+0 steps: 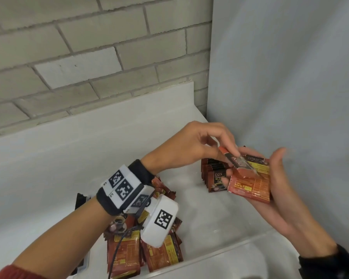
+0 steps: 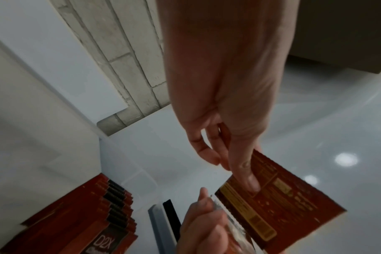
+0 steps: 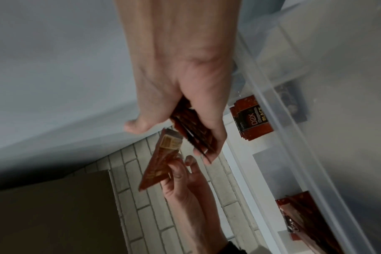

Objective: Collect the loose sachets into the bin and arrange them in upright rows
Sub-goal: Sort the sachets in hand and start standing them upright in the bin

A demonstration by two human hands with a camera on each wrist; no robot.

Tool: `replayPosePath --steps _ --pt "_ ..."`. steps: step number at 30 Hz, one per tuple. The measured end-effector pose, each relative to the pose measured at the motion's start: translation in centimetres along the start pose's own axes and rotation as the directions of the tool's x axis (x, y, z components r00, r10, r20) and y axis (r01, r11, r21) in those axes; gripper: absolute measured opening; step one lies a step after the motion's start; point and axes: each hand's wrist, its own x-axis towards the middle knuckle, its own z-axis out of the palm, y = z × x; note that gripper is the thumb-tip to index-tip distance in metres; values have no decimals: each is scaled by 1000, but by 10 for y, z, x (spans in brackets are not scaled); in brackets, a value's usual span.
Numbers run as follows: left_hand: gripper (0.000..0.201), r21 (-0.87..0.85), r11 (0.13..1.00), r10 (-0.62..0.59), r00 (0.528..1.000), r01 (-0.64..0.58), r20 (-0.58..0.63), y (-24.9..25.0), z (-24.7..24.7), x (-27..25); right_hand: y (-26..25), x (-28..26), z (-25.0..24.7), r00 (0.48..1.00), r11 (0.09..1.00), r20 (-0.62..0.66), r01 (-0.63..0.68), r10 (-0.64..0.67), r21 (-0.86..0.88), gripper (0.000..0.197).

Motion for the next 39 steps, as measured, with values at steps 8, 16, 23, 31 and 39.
replayPosePath --steps 8,16,23,31,39 --pt "22 38 999 -37 999 37 -2 -8 -1 -4 -6 -3 3 999 999 -42 -14 16 45 29" --pt "36 16 981 -192 981 192 8 -1 0 -8 -2 -1 1 996 998 -72 53 -54 -23 36" --pt "31 59 977 -205 978 204 24 5 -1 -6 0 -2 2 992 994 -64 108 -108 6 40" --pt "31 341 930 -192 974 141 122 -5 -2 -3 1 -2 -4 919 917 -201 371 -340 145 28" --pt "24 594 804 -203 946 14 254 -34 11 12 3 -3 -5 897 910 -245 401 -368 104 13"
